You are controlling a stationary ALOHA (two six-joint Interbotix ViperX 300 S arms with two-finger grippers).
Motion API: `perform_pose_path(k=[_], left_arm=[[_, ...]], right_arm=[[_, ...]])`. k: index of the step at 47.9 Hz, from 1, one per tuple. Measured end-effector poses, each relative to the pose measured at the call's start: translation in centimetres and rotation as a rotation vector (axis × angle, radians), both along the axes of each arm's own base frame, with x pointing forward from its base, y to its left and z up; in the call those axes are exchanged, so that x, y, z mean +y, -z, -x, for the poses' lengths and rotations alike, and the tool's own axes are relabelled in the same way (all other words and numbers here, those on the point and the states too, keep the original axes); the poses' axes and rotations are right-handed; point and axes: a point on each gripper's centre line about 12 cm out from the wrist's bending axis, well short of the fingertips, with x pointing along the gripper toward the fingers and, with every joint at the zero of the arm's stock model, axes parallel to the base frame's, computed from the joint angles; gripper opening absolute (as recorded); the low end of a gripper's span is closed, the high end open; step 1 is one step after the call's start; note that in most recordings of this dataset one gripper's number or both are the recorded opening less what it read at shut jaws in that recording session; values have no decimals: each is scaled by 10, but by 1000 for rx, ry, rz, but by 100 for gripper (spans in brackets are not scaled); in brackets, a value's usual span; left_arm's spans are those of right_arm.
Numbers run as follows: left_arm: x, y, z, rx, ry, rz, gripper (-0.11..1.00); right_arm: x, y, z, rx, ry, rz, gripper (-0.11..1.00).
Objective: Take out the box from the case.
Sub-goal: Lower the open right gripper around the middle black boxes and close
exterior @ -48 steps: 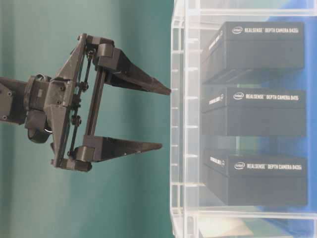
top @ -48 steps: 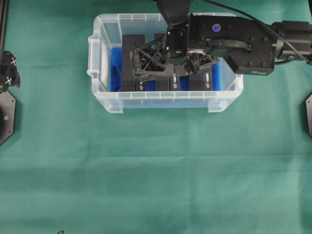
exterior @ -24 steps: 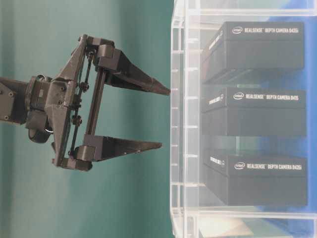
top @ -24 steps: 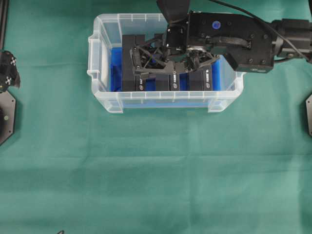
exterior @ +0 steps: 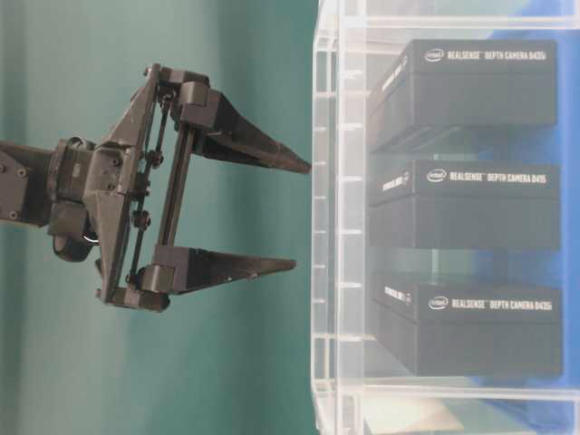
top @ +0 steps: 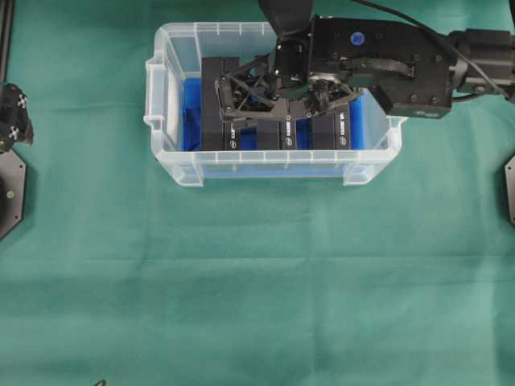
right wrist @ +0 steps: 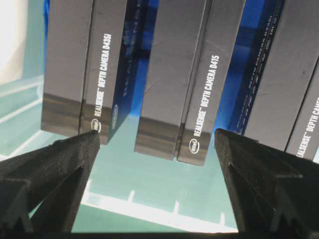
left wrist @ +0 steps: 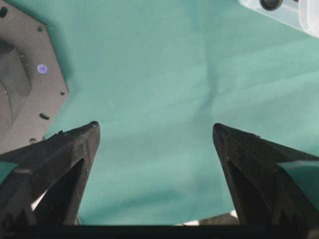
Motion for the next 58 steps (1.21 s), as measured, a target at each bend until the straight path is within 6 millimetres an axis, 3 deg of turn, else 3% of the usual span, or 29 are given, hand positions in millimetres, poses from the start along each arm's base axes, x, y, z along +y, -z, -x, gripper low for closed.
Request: perform_pose_path(k=[40,58], left_arm=[[0,0,0,-1,1,0,94],[0,0,0,-2,0,0,94]], right_arm=[[-9,19,-6,33,14,-3,95],[-20,43,-11,72,-3,-1,95]])
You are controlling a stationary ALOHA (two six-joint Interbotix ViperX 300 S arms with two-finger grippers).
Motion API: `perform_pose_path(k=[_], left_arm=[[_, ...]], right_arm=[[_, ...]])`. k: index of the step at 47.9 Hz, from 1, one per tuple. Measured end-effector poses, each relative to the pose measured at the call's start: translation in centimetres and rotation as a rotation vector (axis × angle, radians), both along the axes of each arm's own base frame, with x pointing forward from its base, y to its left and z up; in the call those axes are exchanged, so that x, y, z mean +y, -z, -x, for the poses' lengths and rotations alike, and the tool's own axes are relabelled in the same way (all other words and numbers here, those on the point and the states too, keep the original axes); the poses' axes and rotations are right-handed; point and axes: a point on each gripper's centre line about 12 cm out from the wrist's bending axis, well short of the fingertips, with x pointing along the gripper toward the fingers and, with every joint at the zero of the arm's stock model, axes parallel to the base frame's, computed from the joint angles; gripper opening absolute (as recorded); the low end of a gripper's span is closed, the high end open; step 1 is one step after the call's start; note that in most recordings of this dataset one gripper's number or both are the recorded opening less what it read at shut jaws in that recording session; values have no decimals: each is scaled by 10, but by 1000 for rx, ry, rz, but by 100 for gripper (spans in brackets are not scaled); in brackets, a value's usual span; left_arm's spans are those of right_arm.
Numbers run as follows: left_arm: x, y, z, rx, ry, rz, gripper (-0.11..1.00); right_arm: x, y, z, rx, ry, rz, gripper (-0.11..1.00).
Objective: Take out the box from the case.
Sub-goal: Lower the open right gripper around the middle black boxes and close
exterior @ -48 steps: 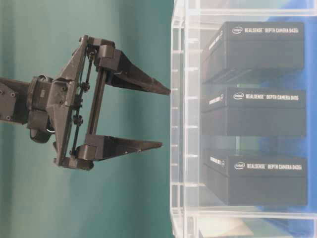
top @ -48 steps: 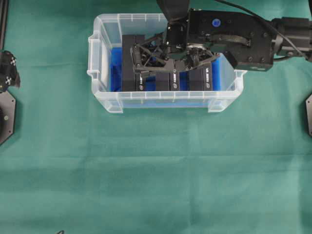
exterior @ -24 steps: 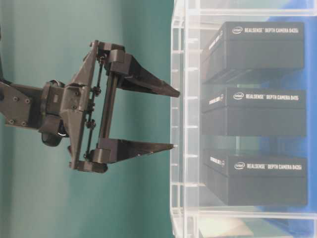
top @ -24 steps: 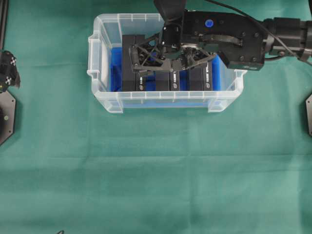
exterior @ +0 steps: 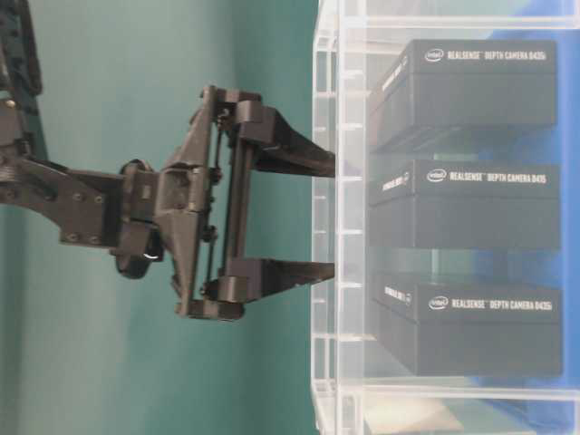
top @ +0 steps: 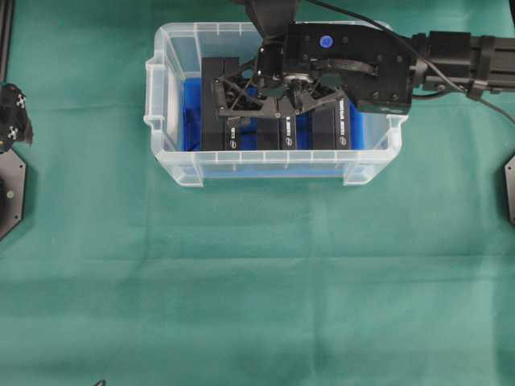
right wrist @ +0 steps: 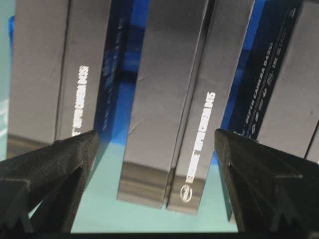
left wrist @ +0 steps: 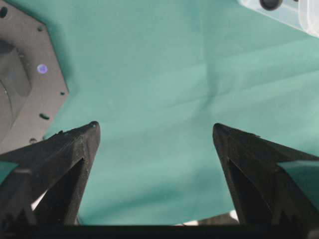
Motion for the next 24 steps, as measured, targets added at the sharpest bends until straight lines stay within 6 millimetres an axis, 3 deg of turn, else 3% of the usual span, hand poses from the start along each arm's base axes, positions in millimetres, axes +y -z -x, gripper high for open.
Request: perform_pose_path(k=[24], left_arm=[[1,0,1,0,-3,0,94]], right_arm=[[-9,23,6,5,10,-1,95]])
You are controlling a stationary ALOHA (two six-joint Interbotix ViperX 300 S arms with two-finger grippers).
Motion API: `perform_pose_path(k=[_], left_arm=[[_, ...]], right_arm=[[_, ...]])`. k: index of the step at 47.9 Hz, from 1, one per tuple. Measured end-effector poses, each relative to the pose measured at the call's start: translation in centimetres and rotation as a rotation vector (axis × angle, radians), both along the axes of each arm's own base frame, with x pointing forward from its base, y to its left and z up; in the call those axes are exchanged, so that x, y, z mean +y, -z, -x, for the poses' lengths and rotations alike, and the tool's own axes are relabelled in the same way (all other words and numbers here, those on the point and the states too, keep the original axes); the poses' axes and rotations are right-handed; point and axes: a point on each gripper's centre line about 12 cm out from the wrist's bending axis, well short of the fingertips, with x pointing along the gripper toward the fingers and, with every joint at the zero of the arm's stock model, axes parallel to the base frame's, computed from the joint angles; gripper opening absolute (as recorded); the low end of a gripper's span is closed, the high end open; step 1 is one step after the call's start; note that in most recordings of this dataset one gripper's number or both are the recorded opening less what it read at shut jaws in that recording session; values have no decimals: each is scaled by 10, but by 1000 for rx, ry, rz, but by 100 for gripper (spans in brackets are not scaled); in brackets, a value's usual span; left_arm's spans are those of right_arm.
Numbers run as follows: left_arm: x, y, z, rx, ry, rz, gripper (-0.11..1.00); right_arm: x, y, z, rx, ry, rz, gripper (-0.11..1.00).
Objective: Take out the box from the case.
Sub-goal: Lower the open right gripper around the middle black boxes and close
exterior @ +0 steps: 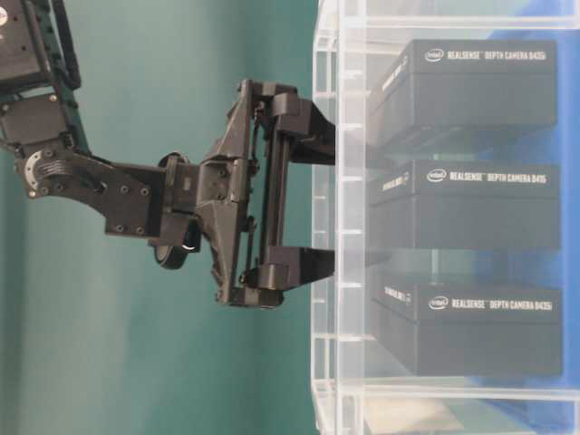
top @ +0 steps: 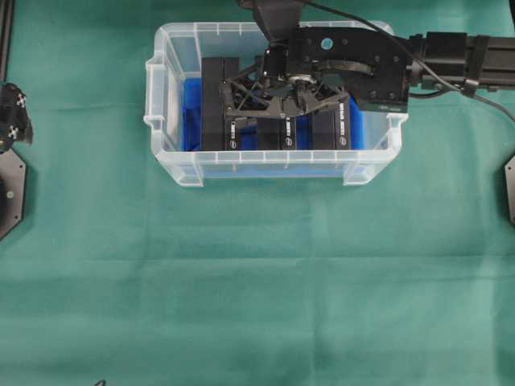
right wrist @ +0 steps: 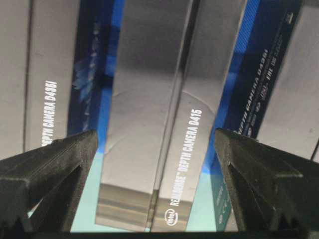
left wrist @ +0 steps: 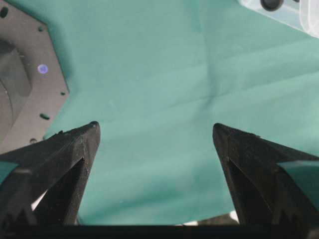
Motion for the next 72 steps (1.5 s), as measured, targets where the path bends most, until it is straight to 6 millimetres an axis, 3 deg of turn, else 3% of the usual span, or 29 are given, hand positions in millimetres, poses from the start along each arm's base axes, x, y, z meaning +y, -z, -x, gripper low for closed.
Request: perform_pose_path(k=[72], left_arm=[[0,2,0,6,0,0,94]], right_arm=[[-9,34,0,-1,19,-16,93]])
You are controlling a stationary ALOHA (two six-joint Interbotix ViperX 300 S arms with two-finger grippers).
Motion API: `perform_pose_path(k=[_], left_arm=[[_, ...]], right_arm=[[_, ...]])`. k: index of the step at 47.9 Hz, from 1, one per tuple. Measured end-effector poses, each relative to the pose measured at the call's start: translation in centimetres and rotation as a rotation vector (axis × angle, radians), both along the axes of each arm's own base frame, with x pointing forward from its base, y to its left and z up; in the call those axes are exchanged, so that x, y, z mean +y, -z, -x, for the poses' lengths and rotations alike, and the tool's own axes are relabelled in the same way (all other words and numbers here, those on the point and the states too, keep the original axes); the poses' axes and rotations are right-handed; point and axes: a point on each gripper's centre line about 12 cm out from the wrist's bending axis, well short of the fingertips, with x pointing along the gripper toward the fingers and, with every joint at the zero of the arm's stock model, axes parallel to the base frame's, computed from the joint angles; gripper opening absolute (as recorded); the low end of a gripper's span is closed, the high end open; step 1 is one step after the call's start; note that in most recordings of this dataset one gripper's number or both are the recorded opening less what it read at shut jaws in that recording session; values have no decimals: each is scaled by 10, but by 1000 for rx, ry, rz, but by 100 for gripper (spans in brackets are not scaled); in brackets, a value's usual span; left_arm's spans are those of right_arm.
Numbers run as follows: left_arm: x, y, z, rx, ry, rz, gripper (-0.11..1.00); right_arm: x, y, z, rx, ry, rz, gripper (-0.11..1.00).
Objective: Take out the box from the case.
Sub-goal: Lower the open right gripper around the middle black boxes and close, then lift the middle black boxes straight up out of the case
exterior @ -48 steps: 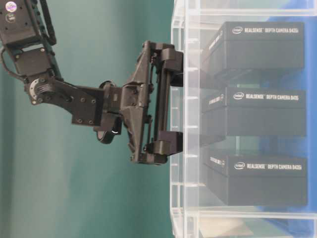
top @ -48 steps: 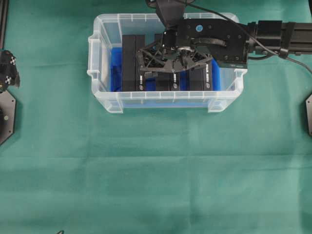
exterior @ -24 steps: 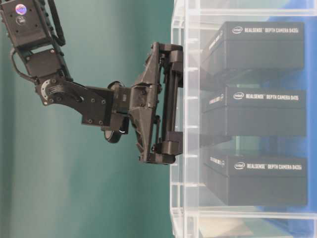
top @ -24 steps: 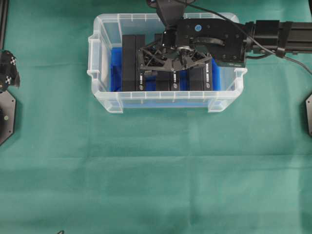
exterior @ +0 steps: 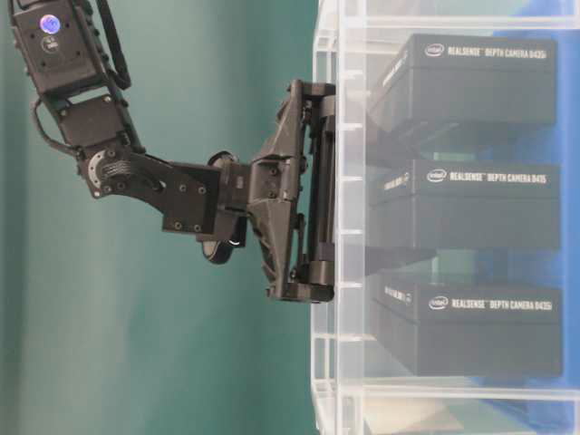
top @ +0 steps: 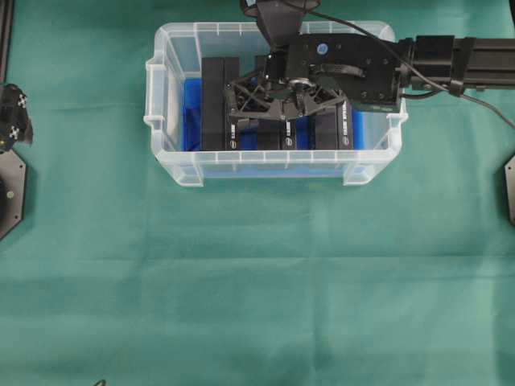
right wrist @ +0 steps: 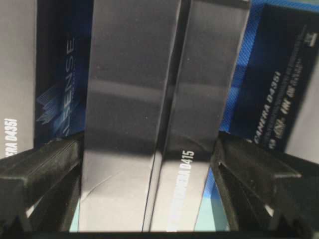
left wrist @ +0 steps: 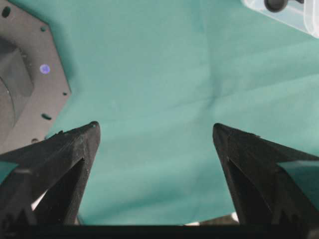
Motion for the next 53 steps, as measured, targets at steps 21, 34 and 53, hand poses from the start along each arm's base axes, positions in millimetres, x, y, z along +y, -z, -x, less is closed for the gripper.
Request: perform_pose_path(k=[21,34,53], left_arm=[[0,0,0,1,-3,2,94],[0,0,0,0,-1,2,94],[0,0,0,2,-2,0,94]], right_arm=[[2,1,-1,-5,12,-16,67],[2,1,-1,-14,16,-17,67],[0,-8,-2,8,28,-21,67]])
